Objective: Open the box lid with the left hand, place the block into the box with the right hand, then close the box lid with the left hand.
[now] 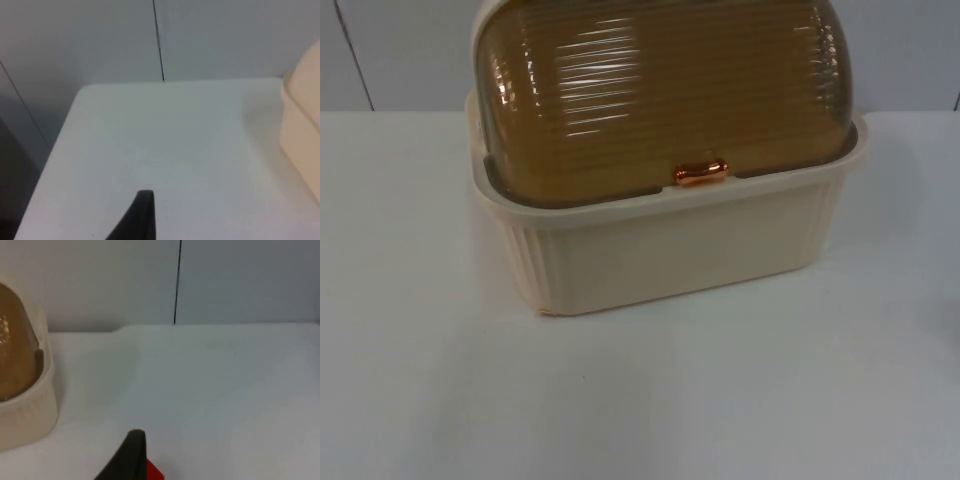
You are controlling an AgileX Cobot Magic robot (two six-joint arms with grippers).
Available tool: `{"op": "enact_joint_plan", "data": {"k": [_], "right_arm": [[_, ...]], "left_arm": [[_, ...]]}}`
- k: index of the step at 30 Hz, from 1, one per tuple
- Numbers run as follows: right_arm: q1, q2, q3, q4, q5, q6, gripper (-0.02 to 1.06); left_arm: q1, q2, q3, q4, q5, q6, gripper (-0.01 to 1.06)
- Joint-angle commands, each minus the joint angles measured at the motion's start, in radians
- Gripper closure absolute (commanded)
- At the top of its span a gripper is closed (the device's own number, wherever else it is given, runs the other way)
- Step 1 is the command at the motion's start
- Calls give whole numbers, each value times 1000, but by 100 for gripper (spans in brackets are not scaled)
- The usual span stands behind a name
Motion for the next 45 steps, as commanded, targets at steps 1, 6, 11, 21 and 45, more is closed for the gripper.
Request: {"op": "enact_joint_plan", "data": {"k": [1,6,11,21,45], "right_arm": [[3,85,-30,-11,-31,14,0],[3,189,-89,30,-31,14,0],[3,255,-123,77,-47,4,0],[3,270,-123,122,-68,2,0],[3,270,-123,125,-54,-25,0]], "left_arm": [[1,82,-15,-10,-38,-10,0],[1,207,-84,-8,-38,5,0],[1,305,-179,-19,-40,5,0],[1,378,-233,-54,-161,5,0],[-331,664,-244,-423,-77,438,0]]}}
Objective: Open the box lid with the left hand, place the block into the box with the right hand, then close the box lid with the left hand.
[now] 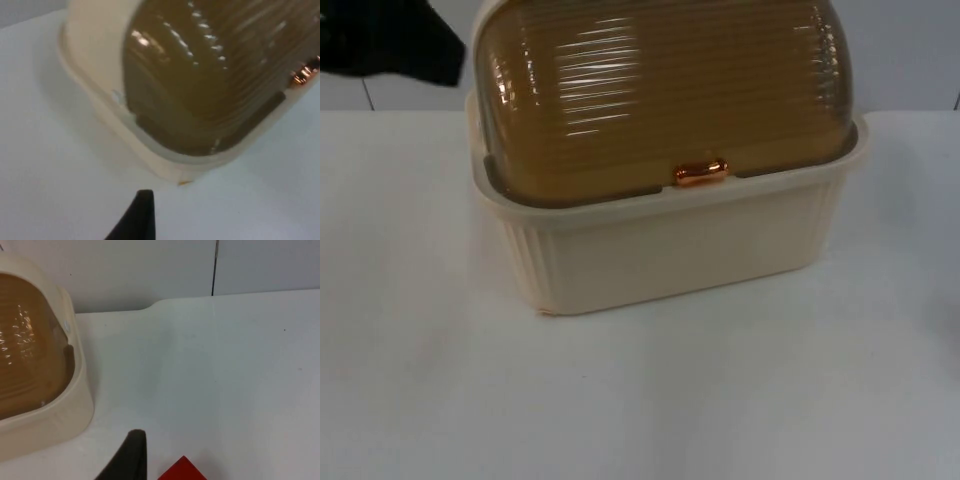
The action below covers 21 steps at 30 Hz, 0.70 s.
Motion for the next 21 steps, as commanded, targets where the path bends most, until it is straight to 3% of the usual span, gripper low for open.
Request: {"op": "enact_joint_plan", "data": {"k": [1,4,5,8,11,13,16,21], "right_arm": [[3,0,-8,0,-3,-15,0],[3,0,-8,0,0,-15,0],[3,0,-8,0,0,-15,0],[3,0,-8,0,2,-15,0],[3,0,-8,0,2,-15,0],[3,0,-8,0,4,-15,0],[3,0,-8,0,4,-26,0],[3,0,-8,0,6,-39,0]], "left_arm": [[-81,43,-21,57,-9,7,0],[-246,123,-67,232,-9,-62,0],[-246,123,-67,232,-9,-62,0],[-391,196,-119,468,-9,-189,0],[-530,275,-165,675,-22,-237,0],[-549,287,-170,702,-28,-237,0],[-646,373,-175,878,-94,-237,0],[-687,453,-183,1012,-110,-237,0]]}}
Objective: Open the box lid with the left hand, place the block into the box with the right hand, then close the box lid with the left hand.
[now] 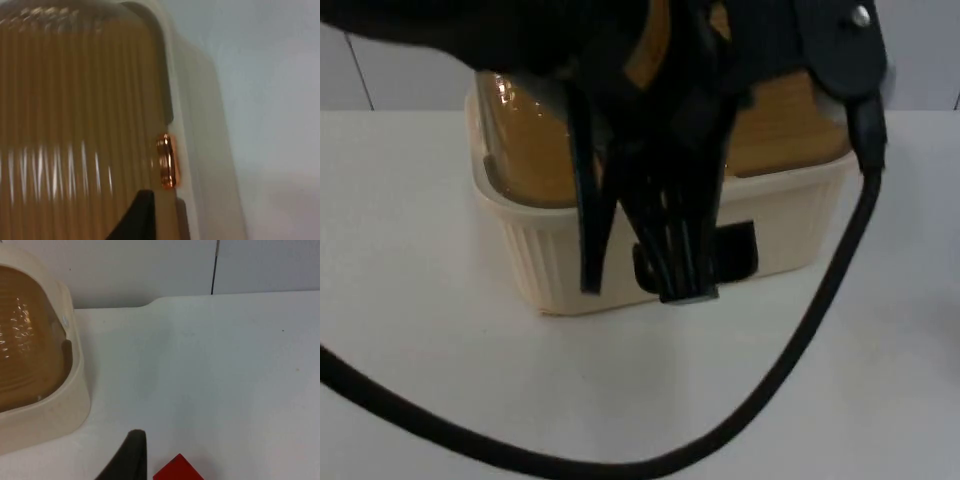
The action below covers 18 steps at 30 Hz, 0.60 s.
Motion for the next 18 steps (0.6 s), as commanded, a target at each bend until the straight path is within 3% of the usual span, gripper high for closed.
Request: {"op": "enact_joint_plan", "data": {"k": [1,10,18], "right_arm": [[3,0,-8,0,0,-10,0],[3,0,-8,-13,-7,-10,0],[3,0,-8,-25,-7,-10,0]], "left_arm": [[-13,37,-17,94,-13,-10,0],[-13,152,-60,274,-32,-114,0],[-13,203,-60,385,-152,-256,0]]}}
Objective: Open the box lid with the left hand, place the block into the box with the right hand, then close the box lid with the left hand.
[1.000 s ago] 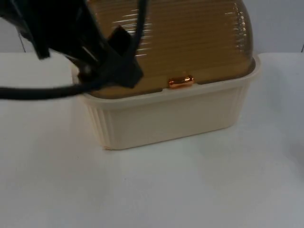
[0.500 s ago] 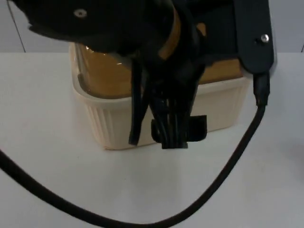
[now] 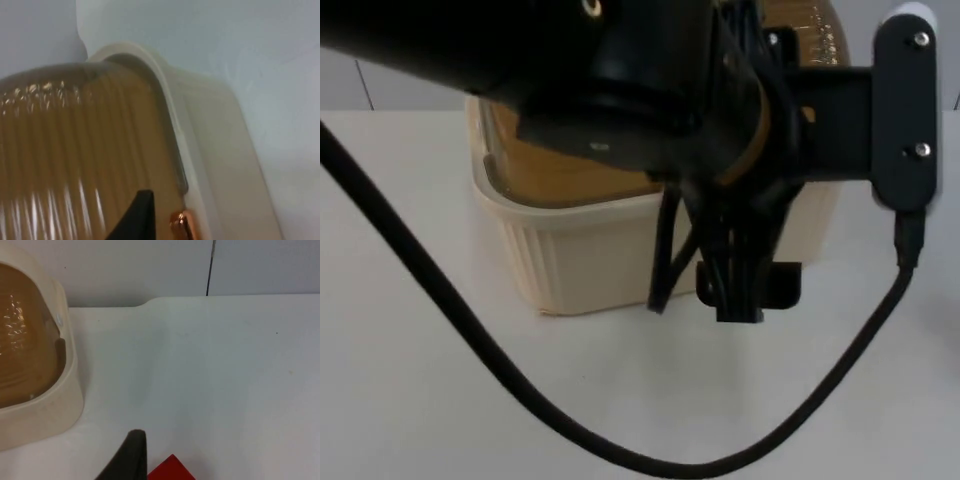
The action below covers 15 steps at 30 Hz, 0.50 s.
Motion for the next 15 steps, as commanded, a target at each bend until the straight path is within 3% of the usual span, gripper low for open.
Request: {"op": "enact_joint_plan", "data": {"k": [1,11,13,15], "right_arm": [[3,0,-8,-7,-7,-6,0],[3,0,-8,-7,-7,-6,0],[3,0,-8,-7,-7,-6,0],[3,0,-8,-7,-7,-6,0]], "left_arm": [[-6,17,-7,46,-29,-59,0],[62,56,-7,161,-34,-219,4],[93,56,-7,174,-34,-226,9],[107,56,-7,174,-34,-226,20]]}}
